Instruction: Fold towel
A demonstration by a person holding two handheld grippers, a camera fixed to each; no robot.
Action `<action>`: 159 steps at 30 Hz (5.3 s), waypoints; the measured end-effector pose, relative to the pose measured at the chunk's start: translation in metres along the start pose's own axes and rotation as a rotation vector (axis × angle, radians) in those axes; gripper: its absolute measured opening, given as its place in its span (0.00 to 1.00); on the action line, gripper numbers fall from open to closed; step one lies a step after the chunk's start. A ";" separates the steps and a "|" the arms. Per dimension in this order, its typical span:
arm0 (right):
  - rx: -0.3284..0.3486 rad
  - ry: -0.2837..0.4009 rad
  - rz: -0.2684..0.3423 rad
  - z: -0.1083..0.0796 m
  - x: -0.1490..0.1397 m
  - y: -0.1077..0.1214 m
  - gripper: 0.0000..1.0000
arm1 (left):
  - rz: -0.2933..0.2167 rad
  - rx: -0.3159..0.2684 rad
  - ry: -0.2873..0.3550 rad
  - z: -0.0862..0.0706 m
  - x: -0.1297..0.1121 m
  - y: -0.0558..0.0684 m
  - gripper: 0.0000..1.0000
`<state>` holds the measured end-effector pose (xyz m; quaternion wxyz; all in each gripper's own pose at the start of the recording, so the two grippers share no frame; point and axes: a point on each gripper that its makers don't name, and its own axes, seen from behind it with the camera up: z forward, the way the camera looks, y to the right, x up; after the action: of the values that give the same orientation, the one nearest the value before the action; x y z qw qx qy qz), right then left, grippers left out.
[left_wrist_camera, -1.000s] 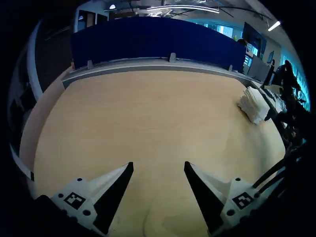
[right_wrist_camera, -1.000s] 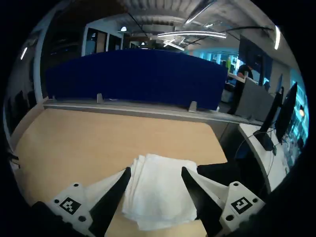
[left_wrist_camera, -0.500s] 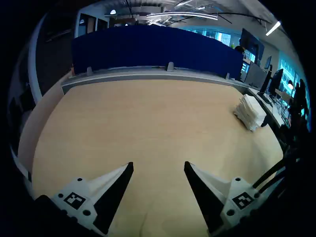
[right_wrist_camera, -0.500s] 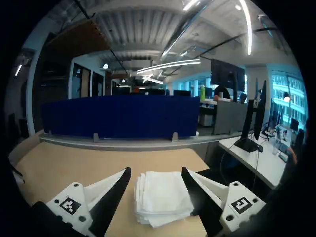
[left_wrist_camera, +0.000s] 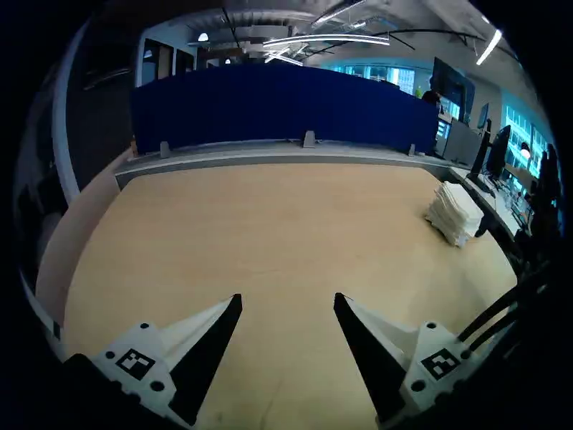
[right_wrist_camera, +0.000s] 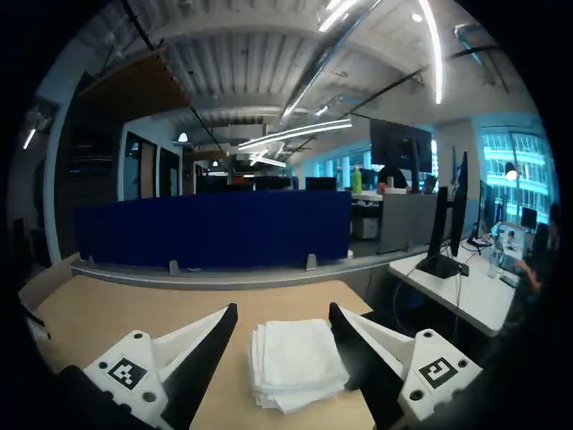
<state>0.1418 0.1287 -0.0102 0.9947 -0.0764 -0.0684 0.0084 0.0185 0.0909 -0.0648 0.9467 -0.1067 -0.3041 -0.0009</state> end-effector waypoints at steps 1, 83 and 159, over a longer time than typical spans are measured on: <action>0.003 0.001 -0.001 -0.002 0.001 -0.003 0.99 | -0.008 0.005 0.020 -0.001 0.006 -0.002 0.95; 0.266 -0.033 -0.066 0.007 -0.065 -0.236 1.00 | -0.001 0.221 0.617 0.047 0.016 -0.102 0.95; 0.150 0.082 0.015 0.038 -0.169 -0.119 1.00 | -0.002 0.227 0.619 0.045 0.017 -0.105 0.96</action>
<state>-0.0296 0.0120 0.0227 0.9995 -0.0024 -0.0263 0.0178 -0.0007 -0.0020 0.0012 1.0000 0.0053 0.0000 -0.0006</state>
